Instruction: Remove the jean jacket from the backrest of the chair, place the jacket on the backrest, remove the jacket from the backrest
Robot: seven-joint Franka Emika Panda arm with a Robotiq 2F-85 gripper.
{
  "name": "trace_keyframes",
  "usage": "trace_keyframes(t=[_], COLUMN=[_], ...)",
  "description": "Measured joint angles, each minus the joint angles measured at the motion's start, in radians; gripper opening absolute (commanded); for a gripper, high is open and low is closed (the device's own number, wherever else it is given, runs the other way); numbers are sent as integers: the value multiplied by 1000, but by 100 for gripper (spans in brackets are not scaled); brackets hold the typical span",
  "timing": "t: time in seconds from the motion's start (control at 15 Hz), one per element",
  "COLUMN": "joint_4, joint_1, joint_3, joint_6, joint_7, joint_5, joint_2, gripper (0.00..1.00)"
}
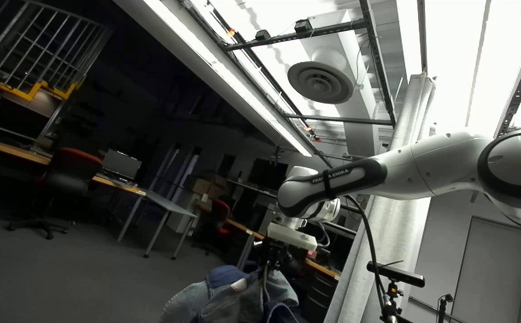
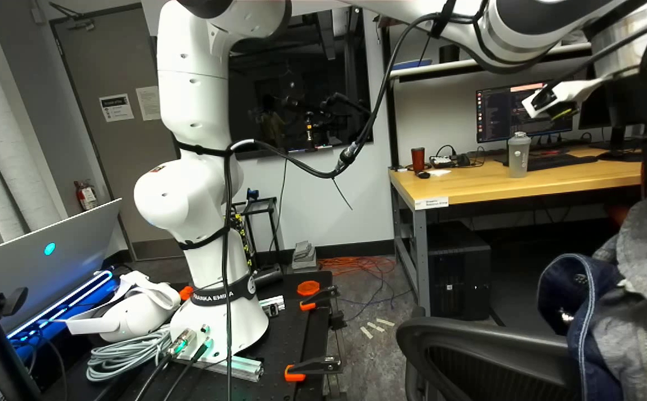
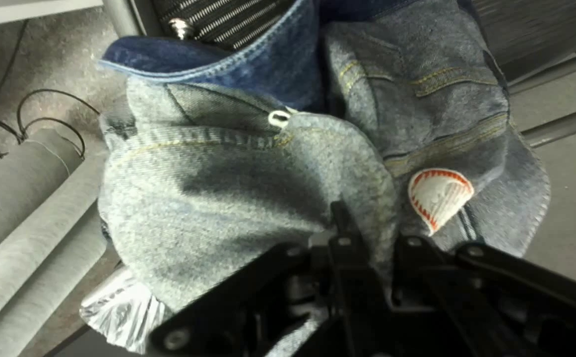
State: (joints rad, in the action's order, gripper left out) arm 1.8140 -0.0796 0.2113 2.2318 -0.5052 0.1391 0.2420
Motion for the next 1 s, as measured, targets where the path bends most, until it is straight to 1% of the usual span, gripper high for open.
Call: trace_keyframes(t=[0.2, 0.47, 0.73, 1.0], joint_4=[-69, -219, -401, -570], joint_1=[26, 71, 122, 164], joint_3=[-28, -81, -126, -148], joint_6=[-1, -25, -95, -171], joint_7=[3, 6, 7, 28], joint_5=[37, 52, 53, 53], joint_2=[-23, -15, 36, 107], gripper=[3, 3, 3, 3])
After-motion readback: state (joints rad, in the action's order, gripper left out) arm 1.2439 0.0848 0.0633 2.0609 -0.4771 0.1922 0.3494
